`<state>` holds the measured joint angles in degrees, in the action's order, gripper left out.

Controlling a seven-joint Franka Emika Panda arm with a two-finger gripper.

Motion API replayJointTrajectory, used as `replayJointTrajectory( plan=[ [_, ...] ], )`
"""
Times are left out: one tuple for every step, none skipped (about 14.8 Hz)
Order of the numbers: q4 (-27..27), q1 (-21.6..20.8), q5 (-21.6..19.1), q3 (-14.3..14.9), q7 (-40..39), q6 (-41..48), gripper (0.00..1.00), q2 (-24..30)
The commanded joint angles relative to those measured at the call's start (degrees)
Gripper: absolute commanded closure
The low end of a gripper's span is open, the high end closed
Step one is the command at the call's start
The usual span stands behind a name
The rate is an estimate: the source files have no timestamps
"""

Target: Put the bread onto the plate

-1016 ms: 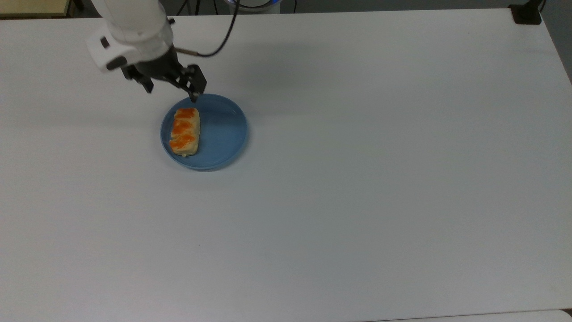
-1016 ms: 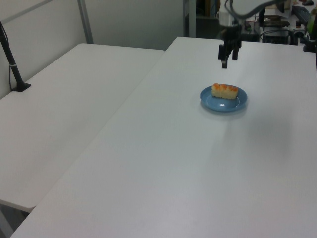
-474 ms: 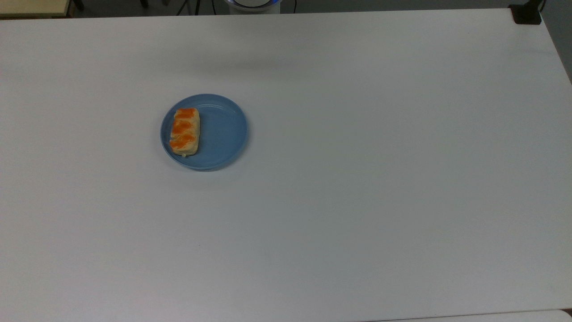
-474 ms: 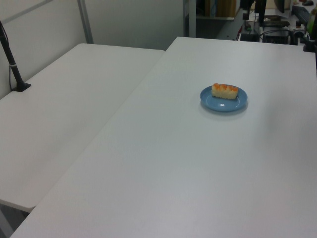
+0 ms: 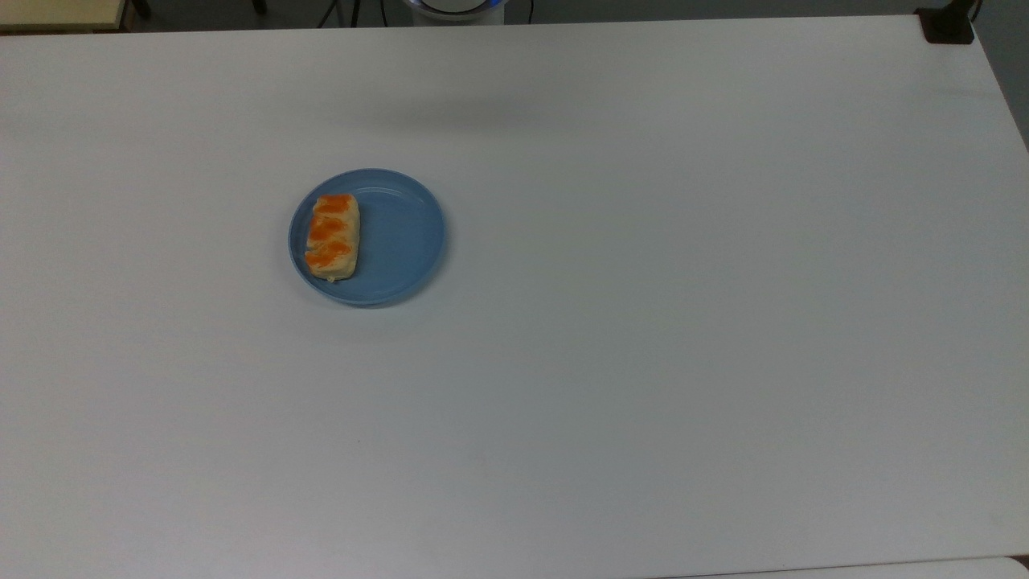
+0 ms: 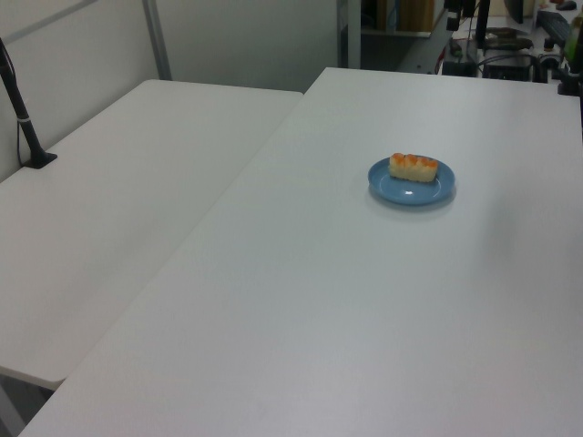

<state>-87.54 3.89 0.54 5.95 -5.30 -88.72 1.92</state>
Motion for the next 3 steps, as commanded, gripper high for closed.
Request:
replayJointTrajectory(
  plan=[
    [-2.4, -1.3, 0.2, 1.5, -4.5, -3.5, 0.00, 0.9],
    [-2.6, -1.5, 0.3, 1.5, -4.6, -3.6, 0.00, 0.9],
    [-2.5, -1.5, 0.3, 1.5, -4.7, -3.6, 0.00, 0.9]
  ],
)
